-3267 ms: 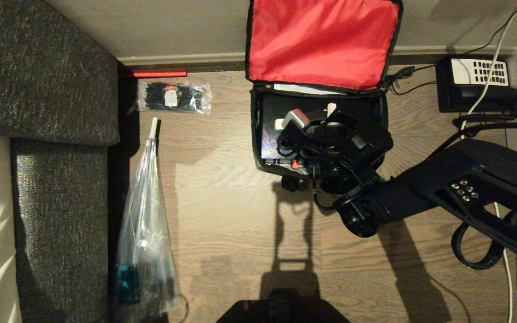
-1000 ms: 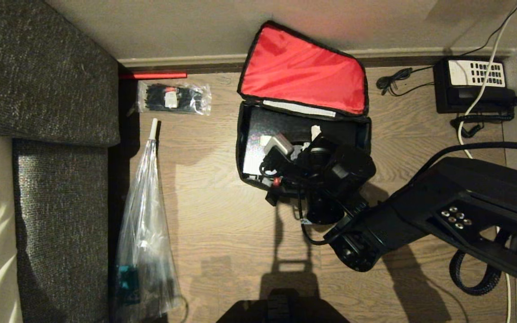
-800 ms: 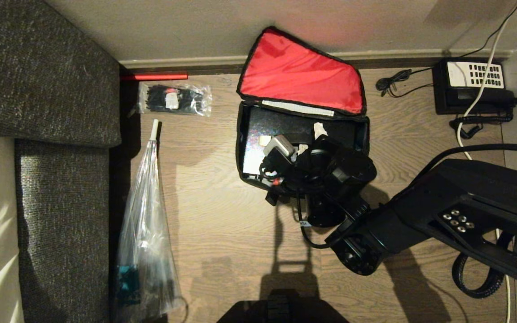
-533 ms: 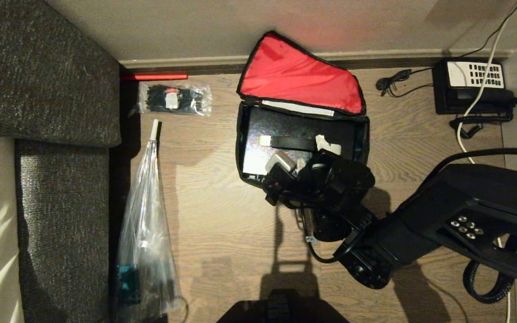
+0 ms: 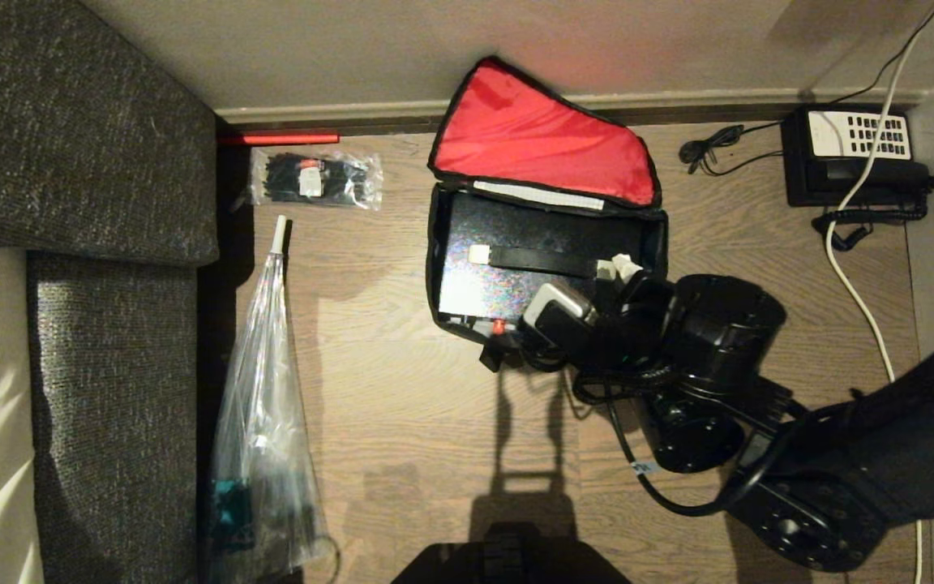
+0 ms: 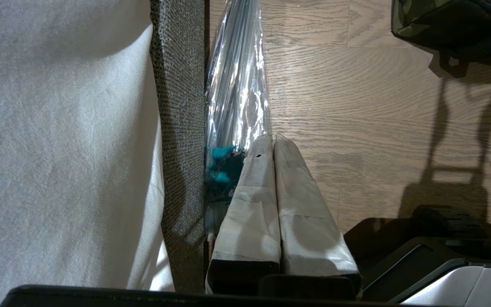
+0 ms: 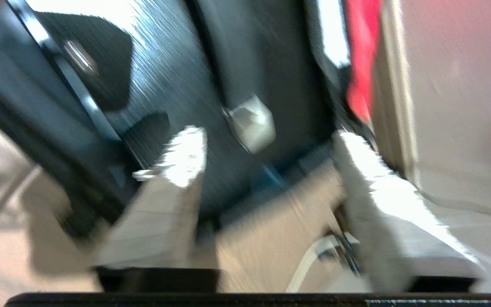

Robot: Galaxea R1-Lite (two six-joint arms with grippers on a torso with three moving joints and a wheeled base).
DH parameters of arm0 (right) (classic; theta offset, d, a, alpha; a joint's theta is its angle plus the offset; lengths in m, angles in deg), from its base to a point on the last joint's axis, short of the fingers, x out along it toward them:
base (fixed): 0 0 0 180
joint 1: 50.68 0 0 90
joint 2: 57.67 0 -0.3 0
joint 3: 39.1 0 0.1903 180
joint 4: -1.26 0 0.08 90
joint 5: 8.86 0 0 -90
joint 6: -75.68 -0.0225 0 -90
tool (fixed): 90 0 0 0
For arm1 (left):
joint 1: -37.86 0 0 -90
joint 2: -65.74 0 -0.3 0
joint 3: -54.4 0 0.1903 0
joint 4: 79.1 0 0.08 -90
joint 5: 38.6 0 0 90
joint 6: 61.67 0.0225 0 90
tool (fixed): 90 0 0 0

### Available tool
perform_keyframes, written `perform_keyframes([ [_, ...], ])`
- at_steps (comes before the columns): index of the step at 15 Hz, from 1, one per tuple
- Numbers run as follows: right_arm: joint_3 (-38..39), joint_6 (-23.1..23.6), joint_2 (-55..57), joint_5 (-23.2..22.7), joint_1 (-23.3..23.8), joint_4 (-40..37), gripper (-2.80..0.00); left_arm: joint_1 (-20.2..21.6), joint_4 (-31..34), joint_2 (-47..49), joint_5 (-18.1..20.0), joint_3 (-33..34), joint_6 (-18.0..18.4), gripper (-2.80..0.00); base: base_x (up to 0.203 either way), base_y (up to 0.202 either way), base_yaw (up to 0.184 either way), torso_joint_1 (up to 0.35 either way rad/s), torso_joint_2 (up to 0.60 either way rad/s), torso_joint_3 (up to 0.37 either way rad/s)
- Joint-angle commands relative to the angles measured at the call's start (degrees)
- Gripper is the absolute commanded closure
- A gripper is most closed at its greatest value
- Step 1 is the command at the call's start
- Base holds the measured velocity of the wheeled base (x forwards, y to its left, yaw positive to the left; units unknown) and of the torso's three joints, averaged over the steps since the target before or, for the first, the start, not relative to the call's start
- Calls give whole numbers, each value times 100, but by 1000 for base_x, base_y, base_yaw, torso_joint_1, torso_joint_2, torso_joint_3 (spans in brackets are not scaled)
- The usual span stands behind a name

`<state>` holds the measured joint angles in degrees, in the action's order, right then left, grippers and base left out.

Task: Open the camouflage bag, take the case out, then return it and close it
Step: Lift the black box

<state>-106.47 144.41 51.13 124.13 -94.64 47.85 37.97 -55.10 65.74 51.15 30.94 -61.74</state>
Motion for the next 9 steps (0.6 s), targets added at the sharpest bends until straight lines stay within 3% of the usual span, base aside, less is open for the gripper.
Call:
perform_keyframes([
  [1,560,-145,-1384,262,128,-541,0,5,-2,0,-3,1,-1,0,0,0,0,0,0,0],
  [7,1269,-985,-4839,767,1149,-3257,0,2,-2,0,-2,1,-1,0,0,0,0,0,0,0],
  [9,1519,-1911,-6022,794,1636,-4557,0,5,-2,0,-2,1,-1,0,0,0,0,0,0,0],
])
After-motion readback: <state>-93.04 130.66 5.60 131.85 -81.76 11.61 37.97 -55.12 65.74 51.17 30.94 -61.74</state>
